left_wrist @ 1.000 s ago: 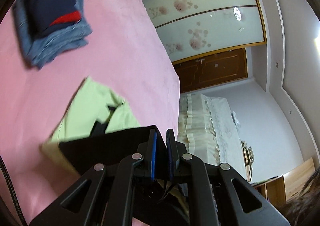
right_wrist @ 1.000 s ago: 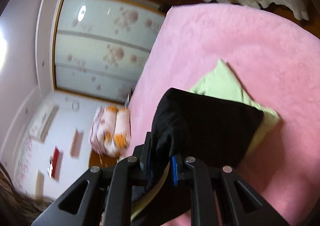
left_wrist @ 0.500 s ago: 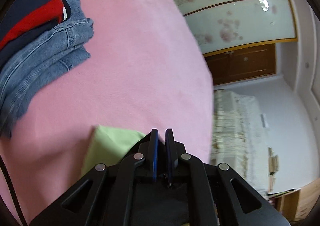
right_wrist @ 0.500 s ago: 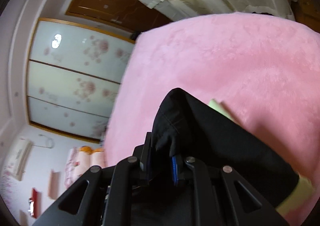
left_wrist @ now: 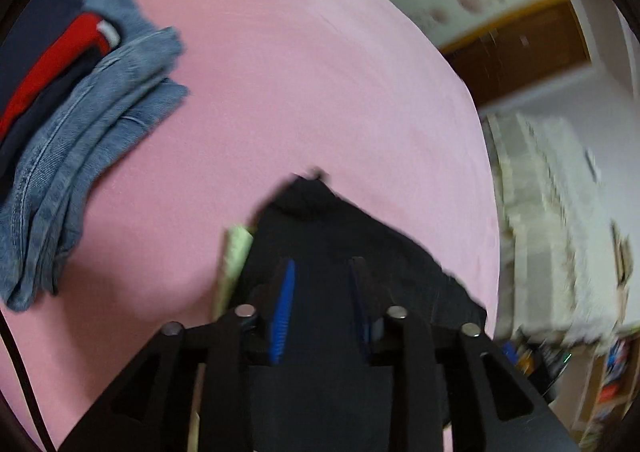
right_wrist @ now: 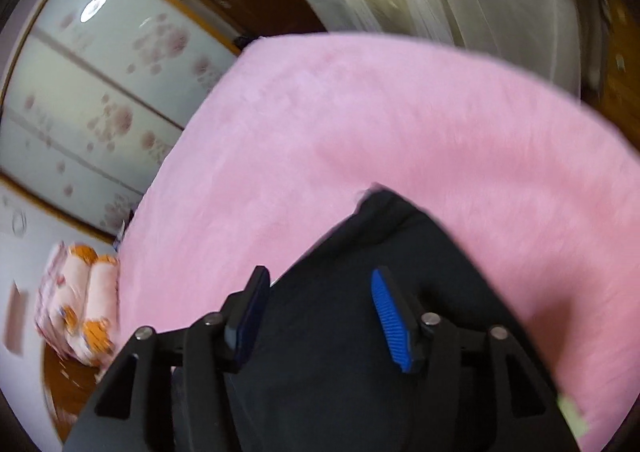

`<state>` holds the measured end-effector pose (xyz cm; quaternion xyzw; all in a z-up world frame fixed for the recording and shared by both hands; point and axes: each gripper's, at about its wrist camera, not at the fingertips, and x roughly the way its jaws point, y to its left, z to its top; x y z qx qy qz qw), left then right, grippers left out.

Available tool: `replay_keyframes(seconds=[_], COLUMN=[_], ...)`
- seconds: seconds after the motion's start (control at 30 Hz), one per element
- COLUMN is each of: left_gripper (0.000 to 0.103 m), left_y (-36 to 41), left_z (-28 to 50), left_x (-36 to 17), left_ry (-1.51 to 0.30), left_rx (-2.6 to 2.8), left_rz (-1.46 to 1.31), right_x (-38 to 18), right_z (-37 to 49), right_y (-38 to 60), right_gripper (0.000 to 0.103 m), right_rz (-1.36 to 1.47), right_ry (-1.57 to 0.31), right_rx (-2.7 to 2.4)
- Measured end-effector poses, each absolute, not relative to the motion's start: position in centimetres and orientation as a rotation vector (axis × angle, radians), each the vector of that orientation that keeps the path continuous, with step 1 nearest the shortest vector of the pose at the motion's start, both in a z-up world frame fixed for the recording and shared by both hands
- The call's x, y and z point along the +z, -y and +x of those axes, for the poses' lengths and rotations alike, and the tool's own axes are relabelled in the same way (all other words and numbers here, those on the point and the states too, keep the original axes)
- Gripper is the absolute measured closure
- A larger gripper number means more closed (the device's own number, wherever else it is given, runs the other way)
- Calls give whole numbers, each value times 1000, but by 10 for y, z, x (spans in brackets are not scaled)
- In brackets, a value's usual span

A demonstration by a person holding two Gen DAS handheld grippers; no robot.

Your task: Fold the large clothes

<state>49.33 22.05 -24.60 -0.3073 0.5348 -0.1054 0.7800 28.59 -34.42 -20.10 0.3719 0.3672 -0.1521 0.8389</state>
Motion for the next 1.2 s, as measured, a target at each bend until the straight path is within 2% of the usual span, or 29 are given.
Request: replay_keyframes(seconds=[0.1, 0.2, 0.37, 0.43, 0.5, 0.6, 0.67, 0.93, 1.07, 1.2], left_gripper=[62, 61, 61, 65, 73, 92, 94, 97, 97, 97], left_y=[-184, -146, -89, -70, -59, -44, -31, 1, -35, -75], left_z=[472, 451, 411, 398, 383, 361, 347, 325, 323, 322], left_x=[-230, -224, -227, -233, -240, -250, -256, -306, -311, -310], left_ry=[-1166, -1181, -1216, -1229, -1252, -1287, -1311, -1414, -1340, -1289], left_rx=[-290, -346, -387, -376, -380, -420, -420, -166, -62, 85], left_rz=[-557, -503, -406, -342, -359, -448, -424, -262, -452, -444], right_x=[-178, -176, -206, -218, -229, -247, -261, -292, -295, -288], right_z=[274, 262, 220, 206, 197, 185, 181, 182, 179, 165], right_y=[326, 292, 219, 192, 168, 142, 134, 135, 165, 230], right_gripper=[46, 47, 47, 50, 79, 97, 102, 103, 103, 103], right_rz=[686, 603, 590, 559, 504, 451, 494, 434, 376, 355], right_ry=[-776, -809, -869, -895, -918, -984, -1018, -1074, -1072, -1053], right_rx=[-274, -193, -56, 3, 35, 68, 131, 235, 179, 1])
